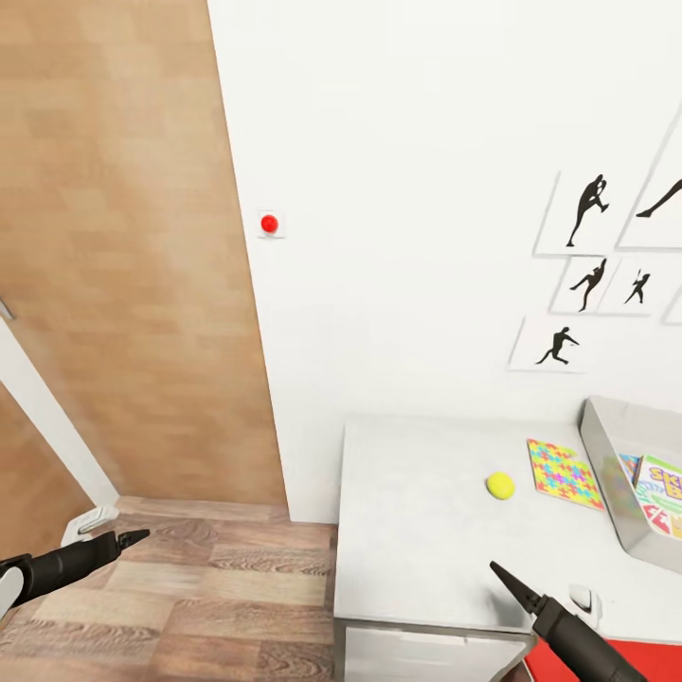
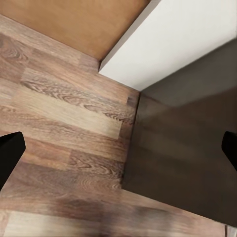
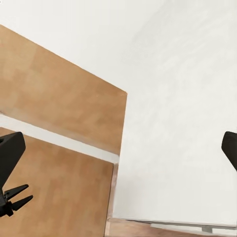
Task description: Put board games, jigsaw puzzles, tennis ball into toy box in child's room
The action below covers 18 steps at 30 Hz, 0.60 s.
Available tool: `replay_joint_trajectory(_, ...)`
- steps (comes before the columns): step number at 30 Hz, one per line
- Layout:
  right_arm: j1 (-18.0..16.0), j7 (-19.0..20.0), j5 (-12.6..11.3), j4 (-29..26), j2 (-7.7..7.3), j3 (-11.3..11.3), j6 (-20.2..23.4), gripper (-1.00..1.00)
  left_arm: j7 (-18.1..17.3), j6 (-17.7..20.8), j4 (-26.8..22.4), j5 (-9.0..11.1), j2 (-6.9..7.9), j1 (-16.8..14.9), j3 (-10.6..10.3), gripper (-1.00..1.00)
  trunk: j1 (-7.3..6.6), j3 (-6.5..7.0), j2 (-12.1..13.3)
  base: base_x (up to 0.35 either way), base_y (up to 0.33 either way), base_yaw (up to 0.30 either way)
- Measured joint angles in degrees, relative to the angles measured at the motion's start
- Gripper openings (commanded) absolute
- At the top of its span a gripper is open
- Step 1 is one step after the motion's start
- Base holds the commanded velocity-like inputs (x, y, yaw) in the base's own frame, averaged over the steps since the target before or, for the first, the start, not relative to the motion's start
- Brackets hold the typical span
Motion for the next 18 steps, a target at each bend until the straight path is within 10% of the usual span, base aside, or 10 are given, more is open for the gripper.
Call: replay_joint_trajectory(18,-7.8,-5.5,-0.2,-1.6,-0.13,0.0,8.3,1.0,0.0,-0.1,0.0,0.0,0.01,0.0,0.0,1.0,0.01,0.02,0.0,0.016,0.0,0.0)
